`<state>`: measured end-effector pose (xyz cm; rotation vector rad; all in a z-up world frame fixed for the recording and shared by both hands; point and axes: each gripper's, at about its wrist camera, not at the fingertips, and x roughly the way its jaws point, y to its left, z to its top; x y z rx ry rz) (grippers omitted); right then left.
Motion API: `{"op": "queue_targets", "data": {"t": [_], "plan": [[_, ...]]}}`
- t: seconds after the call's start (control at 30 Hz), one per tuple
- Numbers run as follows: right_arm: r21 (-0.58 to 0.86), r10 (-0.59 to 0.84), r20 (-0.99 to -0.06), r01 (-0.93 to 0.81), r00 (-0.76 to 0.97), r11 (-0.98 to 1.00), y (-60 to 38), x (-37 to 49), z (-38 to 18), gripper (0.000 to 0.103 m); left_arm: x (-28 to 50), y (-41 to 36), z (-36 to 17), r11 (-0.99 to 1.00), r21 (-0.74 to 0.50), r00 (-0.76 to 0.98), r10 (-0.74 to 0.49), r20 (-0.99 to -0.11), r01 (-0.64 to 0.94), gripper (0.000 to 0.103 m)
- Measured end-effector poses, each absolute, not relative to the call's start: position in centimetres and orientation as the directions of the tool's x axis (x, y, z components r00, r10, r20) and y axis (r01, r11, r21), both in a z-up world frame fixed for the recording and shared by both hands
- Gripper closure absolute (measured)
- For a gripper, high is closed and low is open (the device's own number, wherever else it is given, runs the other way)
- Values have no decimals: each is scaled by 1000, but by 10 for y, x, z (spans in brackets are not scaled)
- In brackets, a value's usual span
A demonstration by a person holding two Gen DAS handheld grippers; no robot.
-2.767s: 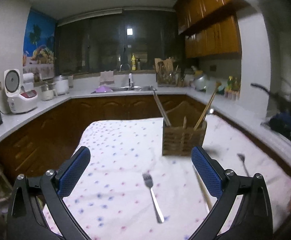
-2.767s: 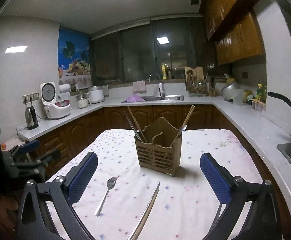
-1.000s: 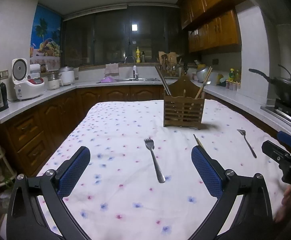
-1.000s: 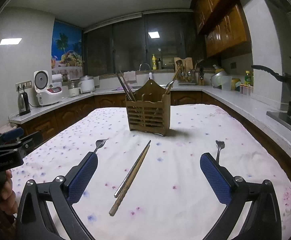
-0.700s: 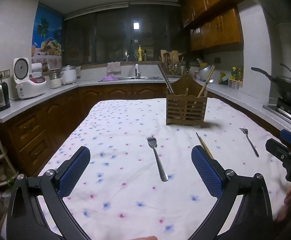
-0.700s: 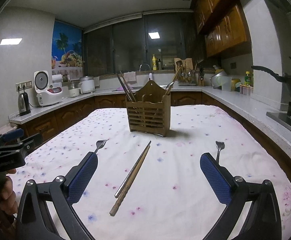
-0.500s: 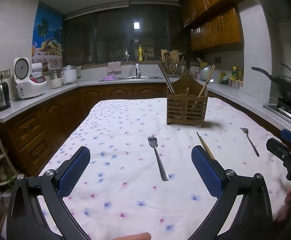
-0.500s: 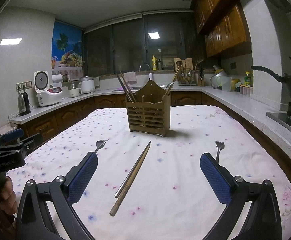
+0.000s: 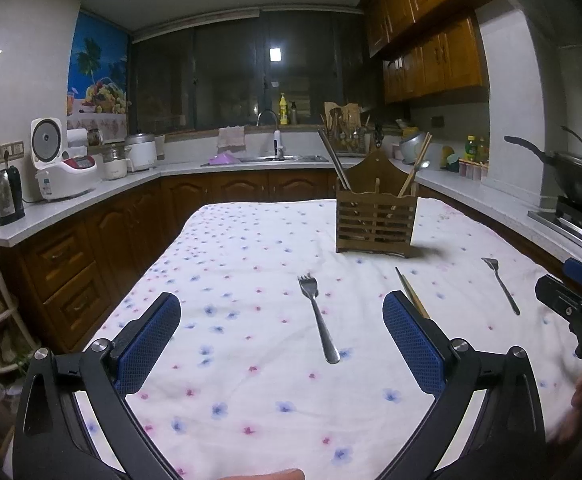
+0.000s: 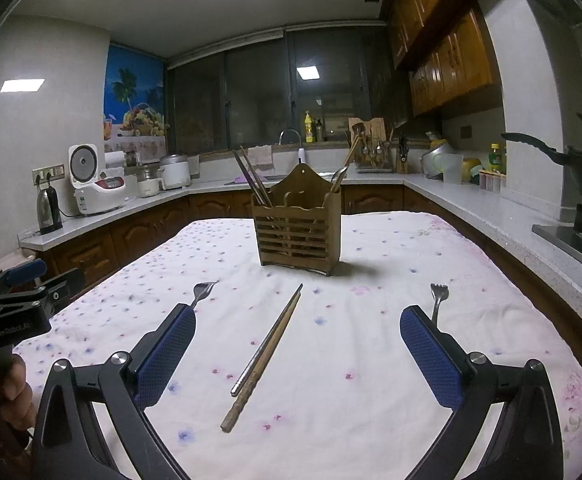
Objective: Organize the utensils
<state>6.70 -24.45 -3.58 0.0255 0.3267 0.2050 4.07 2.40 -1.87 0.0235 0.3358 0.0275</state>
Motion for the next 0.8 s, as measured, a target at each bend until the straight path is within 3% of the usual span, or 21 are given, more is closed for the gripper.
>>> {"op": "queue_targets", "data": {"t": [0.8], "plan": [[59, 204, -311, -195, 928, 979, -244, 66, -33, 0, 39, 27, -18, 999, 35, 943, 41, -330, -31, 0]]}}
